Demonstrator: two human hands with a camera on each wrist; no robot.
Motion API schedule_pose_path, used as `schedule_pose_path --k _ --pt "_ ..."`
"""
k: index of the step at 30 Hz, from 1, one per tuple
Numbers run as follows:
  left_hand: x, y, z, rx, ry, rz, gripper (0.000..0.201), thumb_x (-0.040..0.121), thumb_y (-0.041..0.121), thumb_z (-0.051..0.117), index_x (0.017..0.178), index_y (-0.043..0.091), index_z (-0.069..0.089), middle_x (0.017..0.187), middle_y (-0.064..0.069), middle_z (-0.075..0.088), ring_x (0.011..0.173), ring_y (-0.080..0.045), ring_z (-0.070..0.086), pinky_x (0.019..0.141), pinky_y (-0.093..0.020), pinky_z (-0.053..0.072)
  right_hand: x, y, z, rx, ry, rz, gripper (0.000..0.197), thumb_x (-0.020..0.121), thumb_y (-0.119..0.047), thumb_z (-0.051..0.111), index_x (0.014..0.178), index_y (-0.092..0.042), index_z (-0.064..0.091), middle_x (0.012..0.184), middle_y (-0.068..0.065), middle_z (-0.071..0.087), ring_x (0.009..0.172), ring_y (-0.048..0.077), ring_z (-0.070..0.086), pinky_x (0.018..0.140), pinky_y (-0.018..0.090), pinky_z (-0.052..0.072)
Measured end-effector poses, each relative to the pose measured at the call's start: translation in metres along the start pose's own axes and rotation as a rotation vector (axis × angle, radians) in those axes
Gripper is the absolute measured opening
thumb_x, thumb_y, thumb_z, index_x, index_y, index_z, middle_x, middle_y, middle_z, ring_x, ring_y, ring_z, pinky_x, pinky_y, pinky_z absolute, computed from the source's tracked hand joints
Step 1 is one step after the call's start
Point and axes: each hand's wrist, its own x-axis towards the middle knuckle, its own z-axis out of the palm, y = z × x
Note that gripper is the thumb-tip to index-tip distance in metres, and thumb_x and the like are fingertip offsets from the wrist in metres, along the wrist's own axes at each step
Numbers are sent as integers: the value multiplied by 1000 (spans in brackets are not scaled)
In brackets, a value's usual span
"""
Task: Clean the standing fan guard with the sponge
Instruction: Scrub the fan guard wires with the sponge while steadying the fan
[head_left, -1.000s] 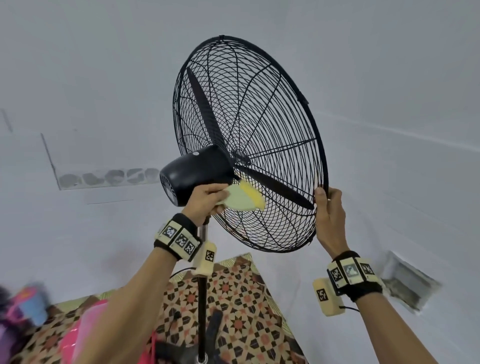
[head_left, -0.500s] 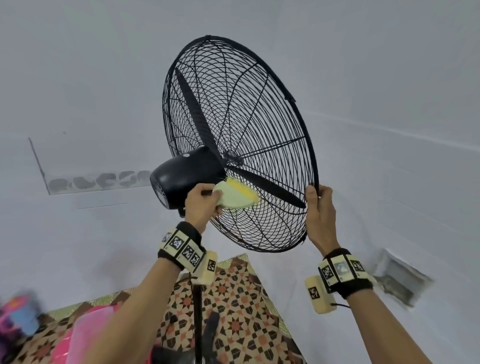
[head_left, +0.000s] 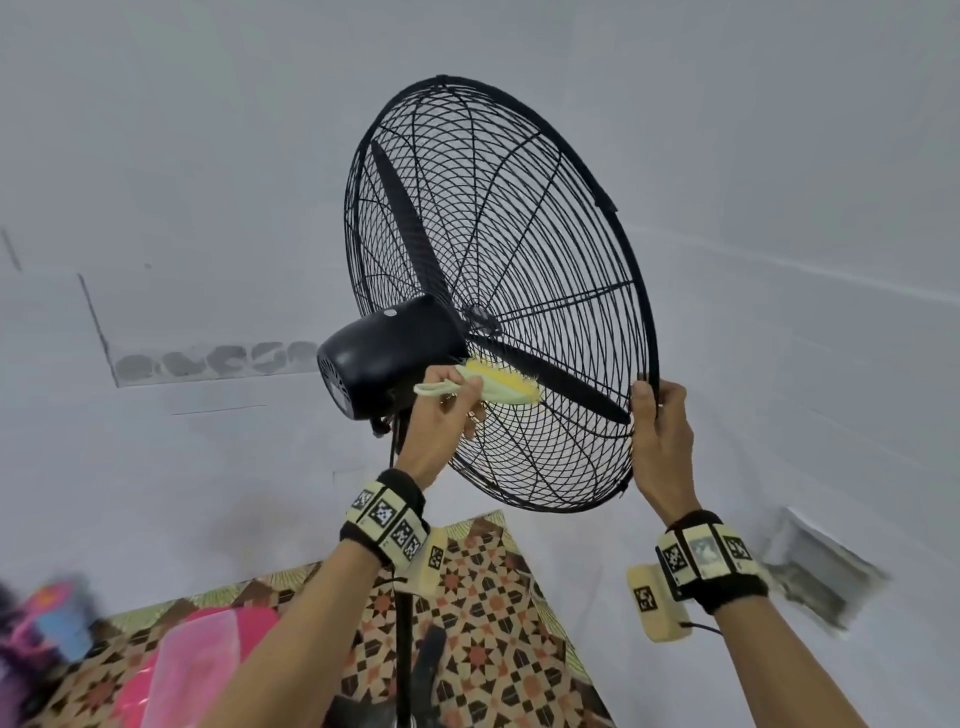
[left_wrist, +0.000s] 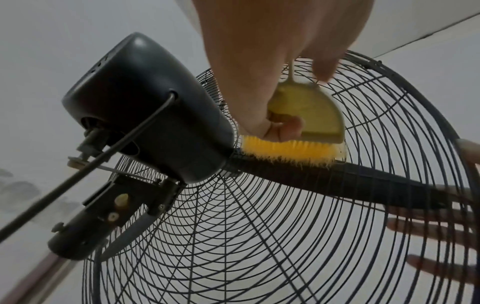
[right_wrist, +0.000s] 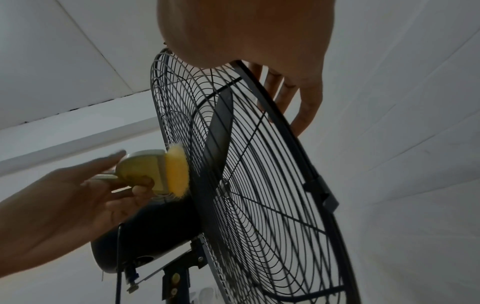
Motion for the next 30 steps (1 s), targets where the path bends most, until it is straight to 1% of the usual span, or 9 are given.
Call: schedule_pose_path --k 5,7,12,17,20,23,25,28,30 --pt "6 -2 2 -32 250 -60 9 110 12 46 102 15 45 98 -8 61 74 -15 64 55 -23 49 -1 5 1 -13 -7 12 43 104 -60 40 118 -20 49 106 -10 63 90 -11 57 74 6 39" --pt "8 -5 9 -70 248 -91 10 111 14 44 101 15 46 100 -9 62 80 -17 63 60 -24 52 -1 2 5 -9 4 17 43 104 -58 40 118 -18 48 104 -12 62 88 -14 56 70 2 38" --pt "-2 -9 15 -211 97 -172 16 109 12 43 95 17 49 84 1 68 67 -12 60 60 -25 45 -1 6 3 1 15 33 47 102 -65 37 116 -22 47 103 -13 62 87 -11 57 69 6 39" --pt "4 -12 6 -161 327 -130 15 111 14 44 97 18 47 101 -8 59 85 -15 61 66 -23 55 -1 4 5 7 -6 13 45 102 -55 39 121 -16 48 105 -12 62 88 -16 56 69 0 37" --pt "1 -10 17 -128 202 -162 14 109 9 43 97 17 47 104 -10 61 85 -17 61 63 -25 52 -1 6 6 23 11 18 48 103 -59 39 122 -16 48 107 -9 63 89 -15 57 70 1 38" --pt "-21 -8 30 -173 56 -199 13 107 7 44 96 14 47 93 -3 62 69 -11 58 57 -23 43 0 10 4 27 18 28 54 99 -69 36 120 -21 48 109 -6 63 92 -9 58 71 2 39" --pt "-26 -9 28 -196 113 -178 14 107 7 44 95 14 47 90 -3 63 66 -11 57 55 -22 42 1 10 3 23 10 21 56 100 -68 37 122 -18 48 110 -5 63 92 -10 58 71 1 38" --pt "-16 -8 24 -226 279 -152 10 107 8 46 99 14 45 102 -12 63 74 -16 59 58 -24 45 0 7 6 22 7 8 51 104 -56 40 125 -11 49 108 -8 63 90 -17 57 72 0 38" --pt "-15 -4 30 -215 230 -164 5 107 9 45 103 12 43 107 -16 62 74 -16 60 58 -24 47 -1 7 9 26 24 6 50 104 -58 41 124 -13 50 108 -7 63 91 -17 56 72 0 38"
